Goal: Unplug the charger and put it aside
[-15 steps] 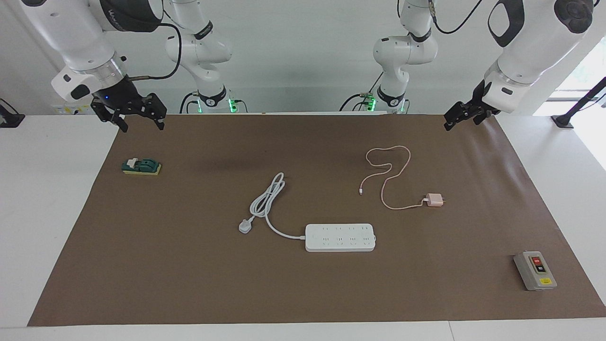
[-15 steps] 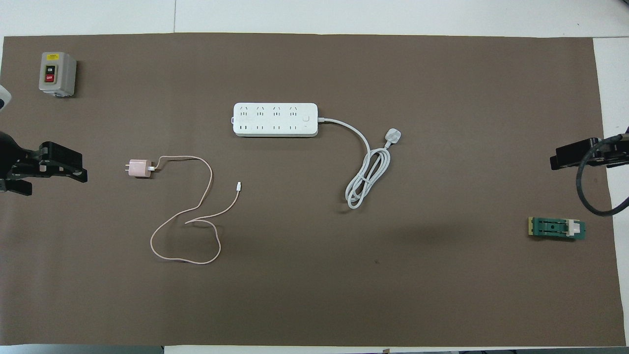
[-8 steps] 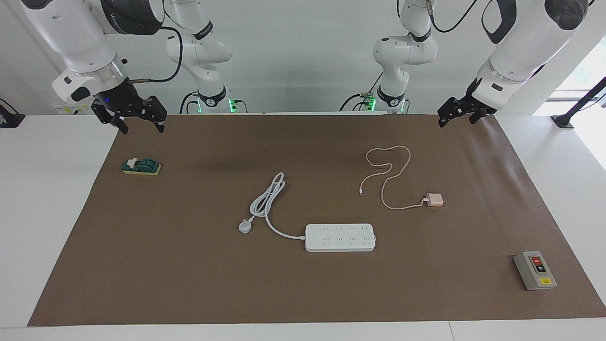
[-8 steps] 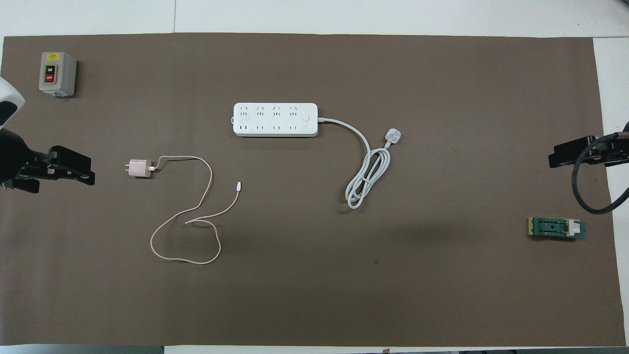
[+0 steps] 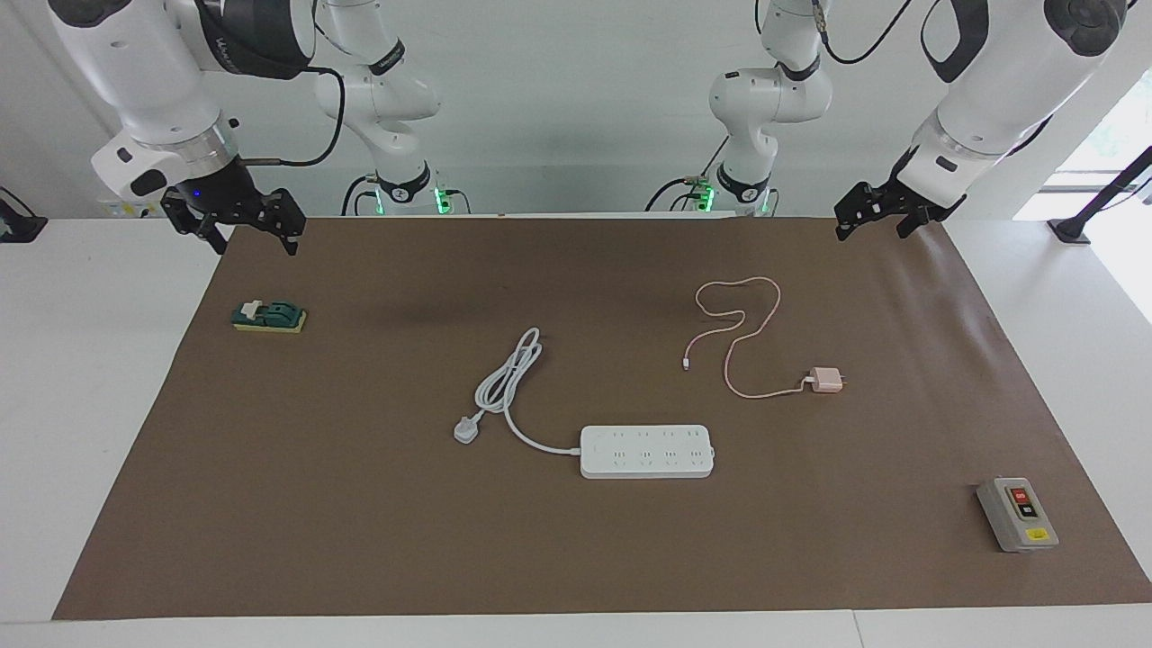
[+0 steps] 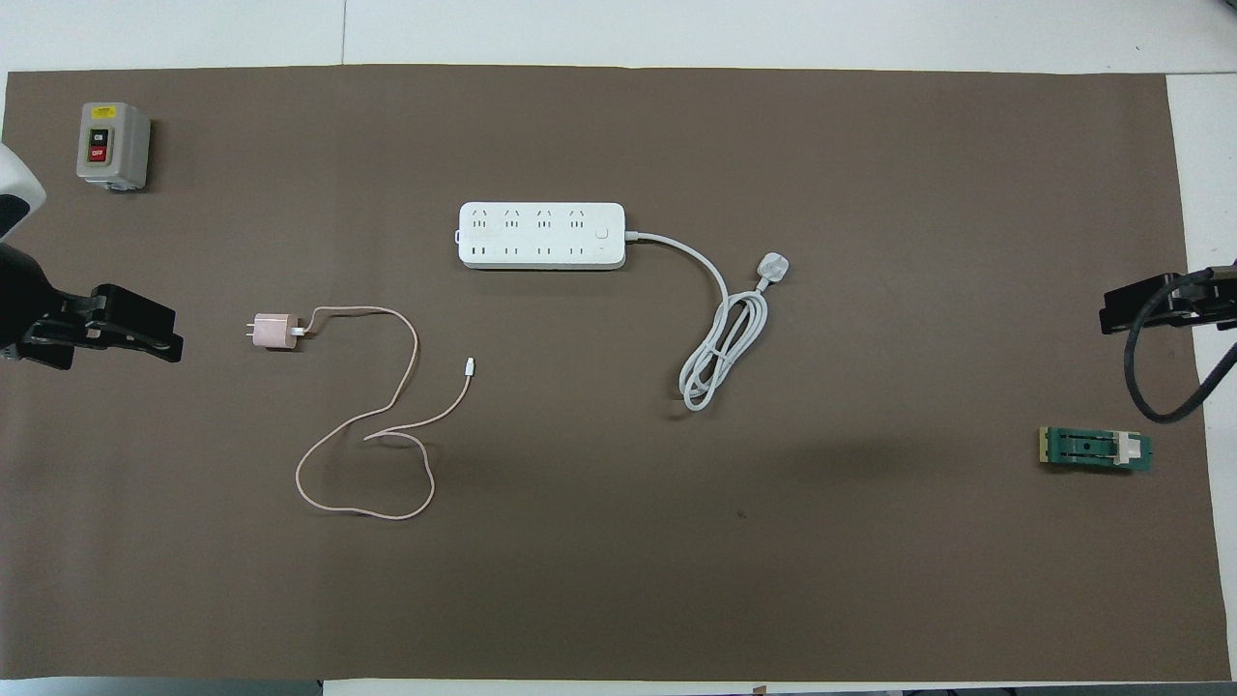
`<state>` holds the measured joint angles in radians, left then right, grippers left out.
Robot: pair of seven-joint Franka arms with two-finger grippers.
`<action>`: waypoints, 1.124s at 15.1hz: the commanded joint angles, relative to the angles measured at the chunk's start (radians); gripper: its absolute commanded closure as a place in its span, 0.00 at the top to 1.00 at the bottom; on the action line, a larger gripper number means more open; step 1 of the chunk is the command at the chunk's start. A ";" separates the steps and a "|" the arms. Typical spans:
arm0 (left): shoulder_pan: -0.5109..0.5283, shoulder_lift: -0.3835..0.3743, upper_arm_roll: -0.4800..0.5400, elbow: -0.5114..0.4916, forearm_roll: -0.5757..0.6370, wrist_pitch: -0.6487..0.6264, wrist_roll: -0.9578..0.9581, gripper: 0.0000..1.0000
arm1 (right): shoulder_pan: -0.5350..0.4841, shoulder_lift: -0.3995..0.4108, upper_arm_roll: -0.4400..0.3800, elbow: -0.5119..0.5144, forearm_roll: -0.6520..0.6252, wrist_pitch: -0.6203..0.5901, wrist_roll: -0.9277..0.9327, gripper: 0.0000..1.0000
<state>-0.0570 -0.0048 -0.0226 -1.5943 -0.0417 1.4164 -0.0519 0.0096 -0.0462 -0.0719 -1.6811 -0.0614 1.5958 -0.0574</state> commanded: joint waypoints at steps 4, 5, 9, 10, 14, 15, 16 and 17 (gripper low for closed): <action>-0.006 0.014 0.000 0.008 0.017 -0.002 0.021 1.00 | -0.008 -0.026 0.014 -0.031 0.009 0.035 0.005 1.00; -0.006 0.014 0.001 0.008 0.017 -0.001 0.020 1.00 | -0.007 -0.026 0.014 -0.031 0.029 0.035 0.007 1.00; -0.007 0.016 0.001 0.007 0.017 0.006 0.015 1.00 | -0.008 -0.026 0.014 -0.031 0.051 0.033 0.010 1.00; -0.007 0.016 0.001 0.007 0.017 0.006 0.015 1.00 | -0.008 -0.026 0.014 -0.032 0.051 0.032 0.010 1.00; -0.007 0.016 0.001 0.005 0.017 0.018 0.015 1.00 | -0.008 -0.026 0.014 -0.031 0.051 0.018 0.010 1.00; -0.007 0.016 0.001 0.005 0.017 0.018 0.014 1.00 | -0.008 -0.026 0.014 -0.031 0.051 0.018 0.011 1.00; -0.007 0.016 0.001 0.005 0.017 0.018 0.014 1.00 | -0.007 -0.026 0.014 -0.031 0.051 0.016 0.011 1.00; -0.007 0.016 0.001 0.005 0.017 0.018 0.014 1.00 | -0.007 -0.027 0.014 -0.031 0.051 0.016 0.013 1.00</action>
<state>-0.0572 0.0057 -0.0256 -1.5946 -0.0417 1.4220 -0.0443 0.0101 -0.0464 -0.0639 -1.6828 -0.0251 1.6104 -0.0574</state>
